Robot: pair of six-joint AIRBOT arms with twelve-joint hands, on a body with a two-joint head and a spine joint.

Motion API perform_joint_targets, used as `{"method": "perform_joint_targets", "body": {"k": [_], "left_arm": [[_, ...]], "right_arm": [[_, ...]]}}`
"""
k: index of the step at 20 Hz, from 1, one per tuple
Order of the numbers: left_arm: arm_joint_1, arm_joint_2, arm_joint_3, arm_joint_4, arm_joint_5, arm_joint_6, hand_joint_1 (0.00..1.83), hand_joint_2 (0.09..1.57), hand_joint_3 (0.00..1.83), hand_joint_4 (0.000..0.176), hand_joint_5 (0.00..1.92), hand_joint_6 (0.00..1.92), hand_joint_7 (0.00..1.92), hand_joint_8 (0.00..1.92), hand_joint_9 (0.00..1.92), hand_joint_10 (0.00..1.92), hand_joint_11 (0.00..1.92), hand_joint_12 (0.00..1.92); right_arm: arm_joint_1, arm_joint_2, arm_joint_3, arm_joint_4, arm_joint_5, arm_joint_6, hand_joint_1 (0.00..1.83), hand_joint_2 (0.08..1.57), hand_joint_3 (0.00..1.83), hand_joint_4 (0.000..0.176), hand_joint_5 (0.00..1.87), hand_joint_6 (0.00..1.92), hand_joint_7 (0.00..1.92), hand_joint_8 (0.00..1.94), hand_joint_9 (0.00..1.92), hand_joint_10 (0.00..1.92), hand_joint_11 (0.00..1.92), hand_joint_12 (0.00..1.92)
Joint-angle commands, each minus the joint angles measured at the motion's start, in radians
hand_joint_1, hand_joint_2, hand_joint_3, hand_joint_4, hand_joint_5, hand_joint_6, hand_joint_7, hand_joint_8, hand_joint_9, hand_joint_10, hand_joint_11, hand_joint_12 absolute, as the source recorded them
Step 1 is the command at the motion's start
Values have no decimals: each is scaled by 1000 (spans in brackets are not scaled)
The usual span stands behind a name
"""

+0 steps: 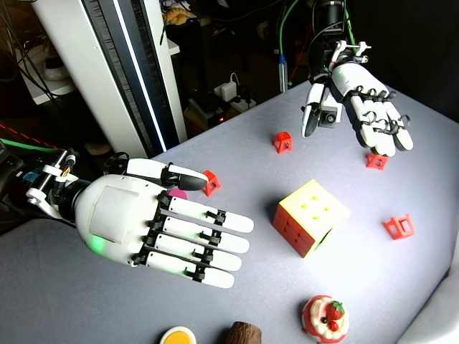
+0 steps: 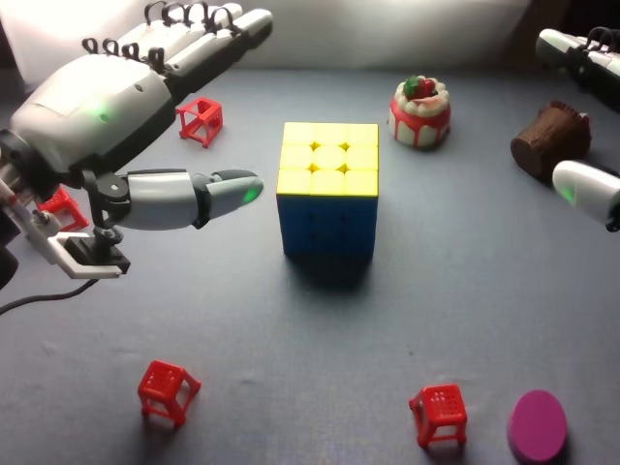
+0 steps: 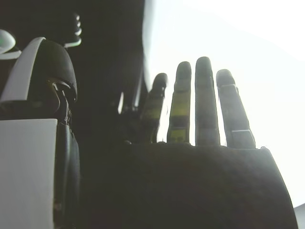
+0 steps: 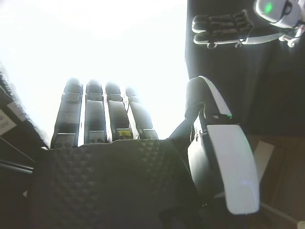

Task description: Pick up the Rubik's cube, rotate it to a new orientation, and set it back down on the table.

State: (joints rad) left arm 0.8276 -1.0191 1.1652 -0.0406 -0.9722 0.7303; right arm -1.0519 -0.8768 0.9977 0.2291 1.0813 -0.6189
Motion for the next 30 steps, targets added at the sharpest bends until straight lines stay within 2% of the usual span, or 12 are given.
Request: {"method": "perform_joint_targets", "body": {"k": [1,4,8,11,12,14,16,18,20,25,27,30], "left_arm": [[-14,-7,5,-4,-111,-6,515,1079,25,93,0,0,0,0,0,0,0,0],[-14,-7,5,-4,-111,-7,527,1069,12,109,0,0,0,0,0,0,0,0],[-38,-18,14,7,-61,-8,538,1012,0,92,0,0,0,0,0,0,0,0],[-71,-56,60,17,25,-69,584,950,0,19,0,0,0,0,0,0,30,16],[-86,-71,76,24,65,-87,580,890,52,36,0,0,0,0,0,0,5,226],[-112,-90,94,32,135,-88,639,865,19,20,0,0,0,0,0,0,0,733],[-144,-114,117,39,211,-94,659,849,3,26,0,0,0,0,0,0,0,608],[-170,-130,138,59,288,-102,683,855,3,63,0,0,0,0,0,0,0,688],[-187,-150,164,84,350,-134,760,849,0,53,0,0,0,0,0,0,0,761],[-233,-191,212,121,457,-154,713,849,5,40,0,0,0,0,0,0,0,400],[-251,-209,231,134,494,-154,721,901,12,0,0,0,0,0,0,0,0,41],[-267,-224,248,139,521,-154,762,911,13,0,0,0,0,0,0,0,0,0]], "right_arm": [[7,1,6,10,128,6,565,1357,5,0,0,0,0,0,0,0,0,228],[7,1,6,12,131,6,546,1344,0,0,0,0,0,0,0,0,0,1],[7,1,6,14,131,6,546,1343,0,0,0,0,0,0,0,0,0,0],[5,1,8,20,128,6,496,1340,0,0,0,0,0,0,0,0,0,0],[5,1,8,22,125,6,504,1340,0,0,0,0,0,0,0,0,0,0],[4,1,9,27,122,6,510,1338,0,0,0,0,0,0,0,0,0,0],[1,1,9,33,120,6,506,1334,0,0,0,0,0,0,0,0,0,0],[1,1,11,34,112,6,488,1345,2,0,0,0,0,0,0,0,0,0],[2,0,12,35,104,6,487,1351,4,0,0,0,0,0,0,0,0,0],[0,-3,13,41,92,6,478,1352,3,0,0,0,0,0,0,0,0,0],[0,-3,15,41,88,6,506,1354,2,0,0,0,0,0,0,0,0,0],[0,-5,16,41,87,6,479,1334,0,0,0,0,0,0,0,0,18,9]]}}
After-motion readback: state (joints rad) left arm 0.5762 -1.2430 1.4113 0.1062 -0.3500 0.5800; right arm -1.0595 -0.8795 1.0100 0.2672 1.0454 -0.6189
